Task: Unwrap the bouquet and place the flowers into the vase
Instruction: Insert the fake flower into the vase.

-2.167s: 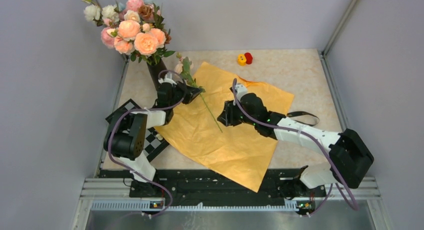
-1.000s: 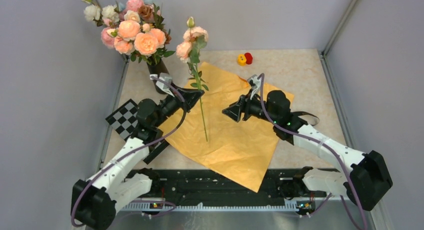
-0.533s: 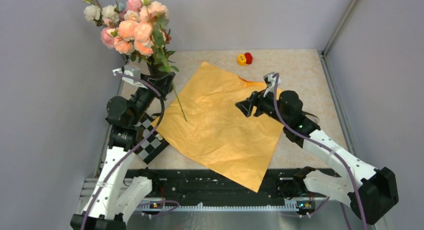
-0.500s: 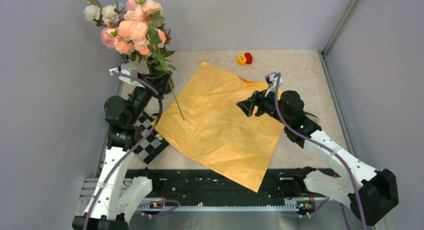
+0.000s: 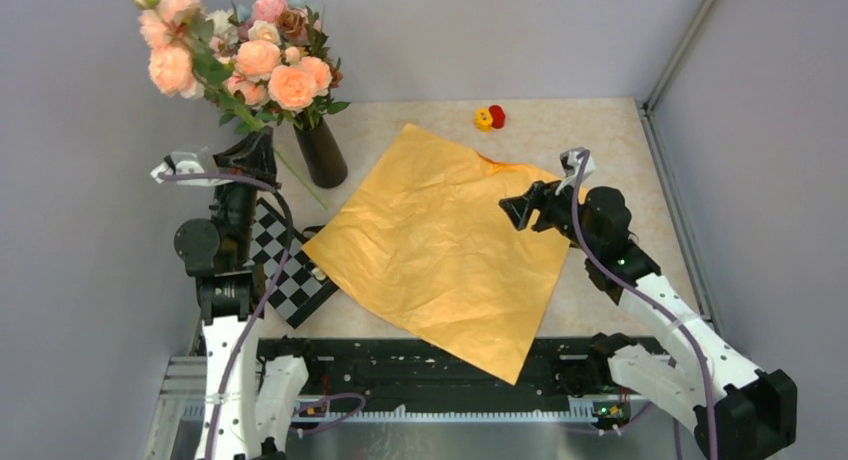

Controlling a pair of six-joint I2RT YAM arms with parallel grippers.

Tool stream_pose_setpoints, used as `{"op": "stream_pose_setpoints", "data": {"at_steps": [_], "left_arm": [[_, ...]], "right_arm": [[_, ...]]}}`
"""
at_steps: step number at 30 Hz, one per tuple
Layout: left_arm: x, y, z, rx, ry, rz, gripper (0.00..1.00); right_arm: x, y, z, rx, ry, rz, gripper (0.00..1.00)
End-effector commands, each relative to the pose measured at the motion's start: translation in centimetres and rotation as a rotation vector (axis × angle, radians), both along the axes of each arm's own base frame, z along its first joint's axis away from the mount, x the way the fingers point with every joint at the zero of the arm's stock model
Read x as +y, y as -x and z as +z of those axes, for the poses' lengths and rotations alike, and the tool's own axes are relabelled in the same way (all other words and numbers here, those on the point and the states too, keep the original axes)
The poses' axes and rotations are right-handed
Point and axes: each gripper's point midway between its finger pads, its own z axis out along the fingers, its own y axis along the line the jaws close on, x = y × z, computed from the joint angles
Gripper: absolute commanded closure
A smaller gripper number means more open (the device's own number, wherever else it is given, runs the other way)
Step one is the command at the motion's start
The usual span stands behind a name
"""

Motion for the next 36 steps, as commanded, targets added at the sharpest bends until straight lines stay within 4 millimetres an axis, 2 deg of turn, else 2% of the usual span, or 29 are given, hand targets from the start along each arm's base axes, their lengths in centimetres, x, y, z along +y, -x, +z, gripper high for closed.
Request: {"op": "stream_pose_setpoints", "data": {"at_steps": [1,5,10,20,25,36], "left_arm": [[4.5,1.9,4.0,-0.215,0.12,0.224,1.0],[6.5,2.4,4.8,-0.31,0.19,0.316,1.0],[7.9,2.6,5.3,-0.416,0.233,0.368,1.0],[9.5,-0.8,3.9,-0.44,0.225,0.443,1.0],[8.9,-2.5,3.5,-0.442,0.147,0.462,1.0],[7.1,-6.2,2.4,-0.425,0.126,0.411,1.0]], "right_arm": [[-1.9,-0.9,0.6,-0.037,-0.005,-0.075,0.33],[-3.4,-1.5,1.1,-0.052,-0.014,-0.125,0.33],[-4.5,-1.9,1.8,-0.078,-0.02,-0.162,0.32],[-6.0,-2.1,1.8,-0.084,-0.022,-0.206,0.31],[-6.6,-2.3,1.7,-0.081,-0.021,-0.226,0.31],[-7.0,-2.8,1.4,-0.07,-0.026,-0.241,0.3]]}}
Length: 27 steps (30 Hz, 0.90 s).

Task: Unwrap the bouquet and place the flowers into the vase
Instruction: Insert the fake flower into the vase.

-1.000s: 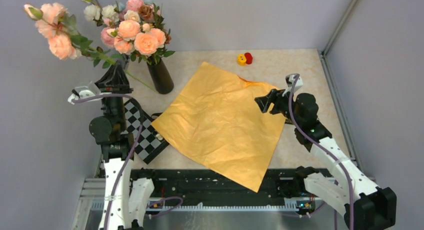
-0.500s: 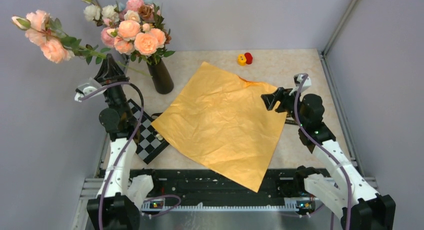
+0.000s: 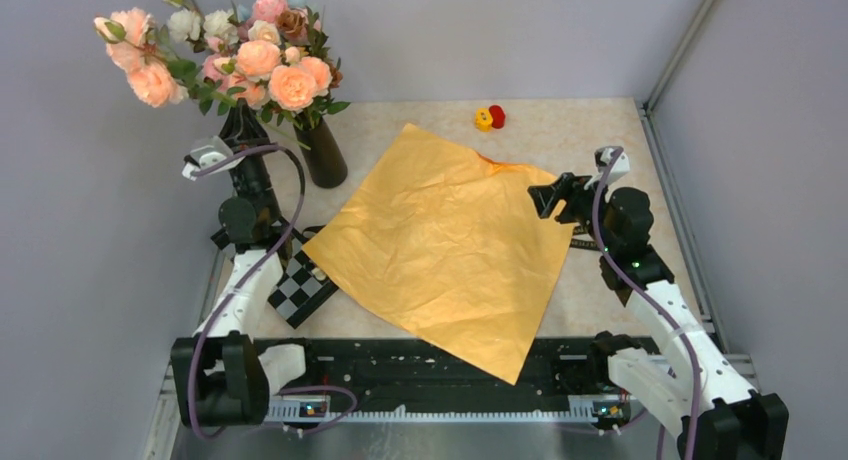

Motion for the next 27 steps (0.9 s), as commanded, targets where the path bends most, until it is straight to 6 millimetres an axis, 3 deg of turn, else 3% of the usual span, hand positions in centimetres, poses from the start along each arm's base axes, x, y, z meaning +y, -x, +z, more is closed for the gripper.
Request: {"op": "stream_pose_setpoints", "data": {"at_steps": [1,18,27], "left_arm": [[-0.9,0.7,3.2,-0.119,-0.037,-0.005,1.0],[-2.2,-3.0,4.2,-0.147,-0.162,0.04,1.0],[-4.1,-4.6,3.7,-0.14,-0.198,-0.009,1.0]], "right_arm": [[-0.6,-0.5,0.9,-0.039,-0.012,-0.023,0.3],[-1.3,-1.0,0.7,-0.03,-0.02,-0.047,0.3],[-1.2,-1.1,0.8,-0.025,-0.036,-0.038,0.31]]}}
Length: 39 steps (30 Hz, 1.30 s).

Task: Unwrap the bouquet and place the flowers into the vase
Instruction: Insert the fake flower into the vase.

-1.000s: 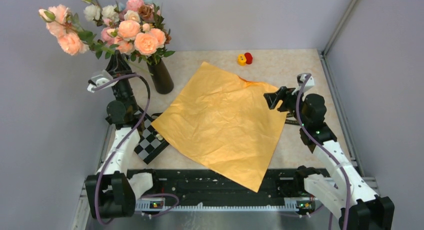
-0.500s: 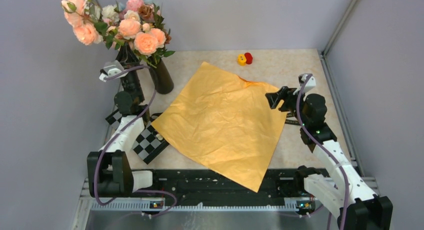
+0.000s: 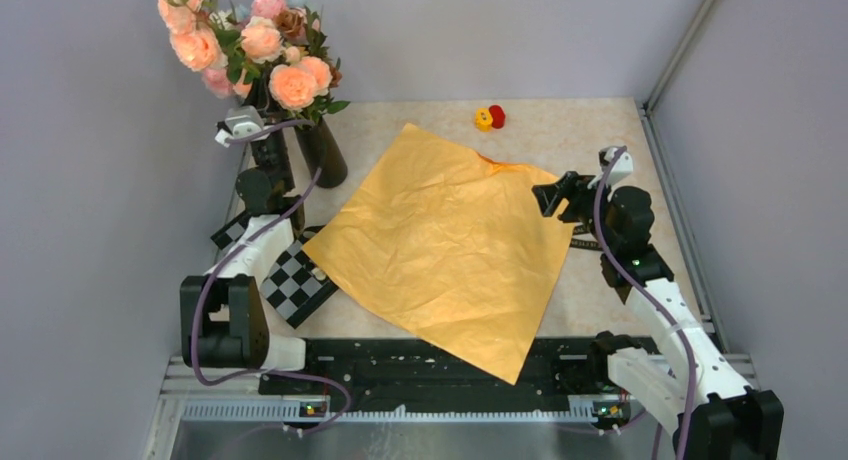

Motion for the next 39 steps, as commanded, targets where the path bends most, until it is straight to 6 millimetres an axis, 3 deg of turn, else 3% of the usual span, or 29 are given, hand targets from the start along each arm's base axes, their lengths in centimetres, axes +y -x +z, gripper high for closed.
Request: {"op": "stream_pose_setpoints", "data": {"at_steps": [1,39], "left_arm": [[-1.1,1.1,2.7,-0.101,-0.032,-0.019,1.0],[-1.0,-3.2,-7.1,0.145,-0.046,0.04,1.0]], "right_arm": [[0.0,-0.5,1.7,-0.052,-0.025,0.003,0.31],[0.3,-0.5,1.1,-0.031,-0.043,0.025,0.33]]}}
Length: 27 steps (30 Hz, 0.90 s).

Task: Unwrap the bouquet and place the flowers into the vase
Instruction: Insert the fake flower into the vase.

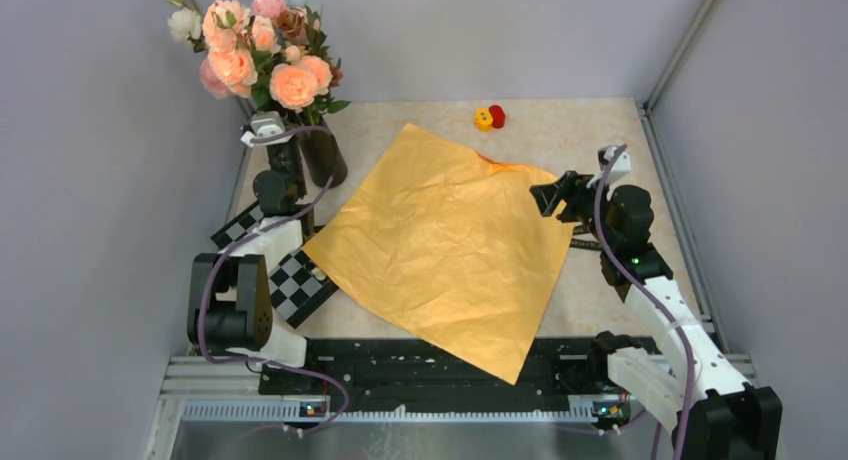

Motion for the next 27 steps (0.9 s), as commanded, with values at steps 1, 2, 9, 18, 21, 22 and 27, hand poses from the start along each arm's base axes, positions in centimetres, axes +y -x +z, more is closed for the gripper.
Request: {"op": "stream_pose_setpoints", "data": {"at_steps": [1,2,9,18,21,22,27], "left_arm": [[-0.1,-0.3,-0.8,0.014,-0.011,0.011,1.0],[-0.1,-0.5,-1.0,0.021,-0.013,0.012,1.0],[-0.3,-1.3,-2.8,0.073,-0.03,0.019,1.0],[-0.4,-1.8,-4.9,0.121,-0.016,0.024,1.0],[-0.5,-1.9,-5.6,0.141,-0.017,0.024,1.0],[-0.5,-2.0,-5.7,0.145,-0.016,0.025,1.0],[-0.4,-2.1,-6.2,0.16,-0.017,0.027,1.0]], "right_arm": [[-0.3,-0.5,1.0,-0.039,-0.012,-0.006,0.33],[-0.3,-0.5,1.0,-0.039,-0.012,-0.007,0.33],[-0.1,-0.5,0.9,-0.035,-0.016,0.0,0.33],[0.1,-0.5,0.8,-0.03,-0.023,0.011,0.33],[0.1,-0.5,0.9,-0.032,-0.024,0.013,0.33],[0.1,-0.5,0.9,-0.033,-0.026,0.014,0.33],[0.2,-0.4,0.9,-0.031,-0.029,0.018,0.33]]}}
